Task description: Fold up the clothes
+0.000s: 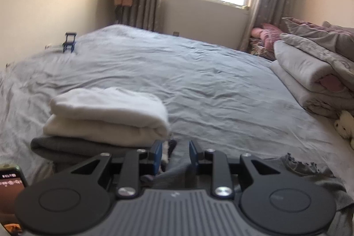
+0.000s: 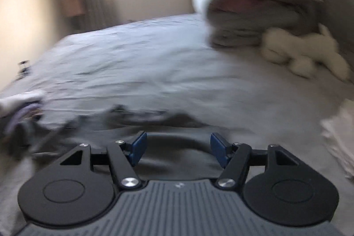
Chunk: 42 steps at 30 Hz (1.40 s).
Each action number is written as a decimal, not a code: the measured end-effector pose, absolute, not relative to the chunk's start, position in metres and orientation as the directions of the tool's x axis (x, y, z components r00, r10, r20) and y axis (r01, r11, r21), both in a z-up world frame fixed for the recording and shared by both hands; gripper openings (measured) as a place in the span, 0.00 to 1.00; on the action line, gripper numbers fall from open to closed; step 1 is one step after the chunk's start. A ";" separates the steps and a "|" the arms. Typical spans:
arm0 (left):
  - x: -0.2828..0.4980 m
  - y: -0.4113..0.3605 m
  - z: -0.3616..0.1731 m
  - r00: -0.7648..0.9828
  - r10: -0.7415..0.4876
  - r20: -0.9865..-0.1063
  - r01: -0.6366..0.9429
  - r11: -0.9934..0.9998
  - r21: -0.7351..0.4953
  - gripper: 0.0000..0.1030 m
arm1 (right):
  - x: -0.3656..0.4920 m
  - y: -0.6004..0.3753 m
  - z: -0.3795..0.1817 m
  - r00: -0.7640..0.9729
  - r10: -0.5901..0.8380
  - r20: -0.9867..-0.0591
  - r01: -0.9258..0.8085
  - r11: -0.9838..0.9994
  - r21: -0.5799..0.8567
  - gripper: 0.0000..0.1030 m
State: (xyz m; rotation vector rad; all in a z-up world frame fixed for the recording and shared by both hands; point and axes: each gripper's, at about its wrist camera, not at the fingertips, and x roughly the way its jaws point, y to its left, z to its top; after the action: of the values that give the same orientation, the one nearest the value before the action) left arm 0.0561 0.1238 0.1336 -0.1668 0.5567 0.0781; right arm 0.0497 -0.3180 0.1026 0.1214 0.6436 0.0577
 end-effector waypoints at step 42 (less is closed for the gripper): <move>0.102 0.001 0.071 0.725 -0.294 -0.623 0.164 0.952 -0.258 0.02 | 0.065 -0.332 0.044 0.564 0.033 -0.825 -0.198 0.975 -0.097 0.61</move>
State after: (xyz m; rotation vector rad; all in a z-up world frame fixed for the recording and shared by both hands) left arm 0.1020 0.0006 0.0709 -0.1900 0.7177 -0.2544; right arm 0.0648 -0.3324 0.0443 -0.1862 0.9630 0.1363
